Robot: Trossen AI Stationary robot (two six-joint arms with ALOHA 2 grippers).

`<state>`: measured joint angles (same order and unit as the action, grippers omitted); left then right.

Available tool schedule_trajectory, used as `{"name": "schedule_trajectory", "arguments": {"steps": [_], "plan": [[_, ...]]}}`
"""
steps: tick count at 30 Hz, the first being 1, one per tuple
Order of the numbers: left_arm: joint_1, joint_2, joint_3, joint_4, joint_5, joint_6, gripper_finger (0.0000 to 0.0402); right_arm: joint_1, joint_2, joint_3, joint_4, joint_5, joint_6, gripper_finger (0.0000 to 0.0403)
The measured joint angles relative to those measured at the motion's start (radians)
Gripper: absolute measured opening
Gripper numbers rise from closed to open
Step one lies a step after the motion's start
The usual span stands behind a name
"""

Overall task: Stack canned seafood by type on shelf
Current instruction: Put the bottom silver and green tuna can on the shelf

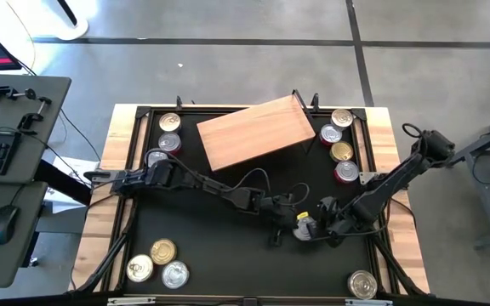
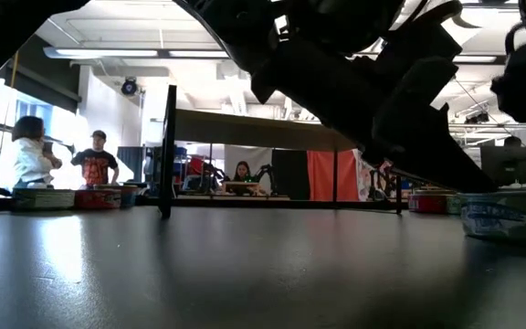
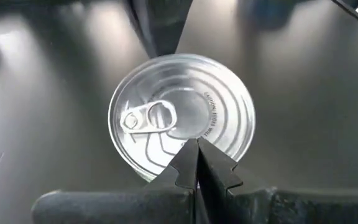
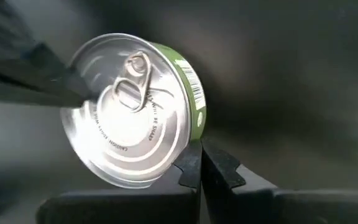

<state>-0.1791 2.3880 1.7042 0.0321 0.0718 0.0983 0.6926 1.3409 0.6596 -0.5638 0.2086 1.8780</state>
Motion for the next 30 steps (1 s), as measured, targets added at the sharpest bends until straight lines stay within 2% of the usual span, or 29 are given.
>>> {"name": "schedule_trajectory", "arguments": {"steps": [8, 13, 19, 22, 26, 30], "plan": [[0.0, -0.013, 0.002, -0.091, -0.004, -0.057, 0.0, 0.005, -0.001, 0.104, -0.033, 0.021, -0.028, 0.0], [0.001, -0.022, -0.004, -0.169, -0.018, -0.06, 0.0, 0.002, -0.002, 0.169, -0.026, 0.089, -0.063, 0.0], [0.009, -0.043, -0.004, -0.203, -0.018, -0.036, 0.0, 0.002, -0.002, 0.181, -0.031, 0.113, -0.076, 0.0], [0.017, -0.058, -0.006, -0.298, -0.037, -0.025, 0.0, 0.002, -0.008, 0.197, -0.054, 0.138, -0.114, 0.0], [0.05, -0.109, -0.005, -0.457, -0.042, 0.026, 0.0, 0.0, -0.033, 0.281, -0.127, 0.202, -0.283, 0.0], [0.084, -0.186, -0.041, -0.549, -0.047, 0.045, 0.0, -0.02, -0.041, 0.382, -0.154, 0.234, -0.565, 0.0]]}}
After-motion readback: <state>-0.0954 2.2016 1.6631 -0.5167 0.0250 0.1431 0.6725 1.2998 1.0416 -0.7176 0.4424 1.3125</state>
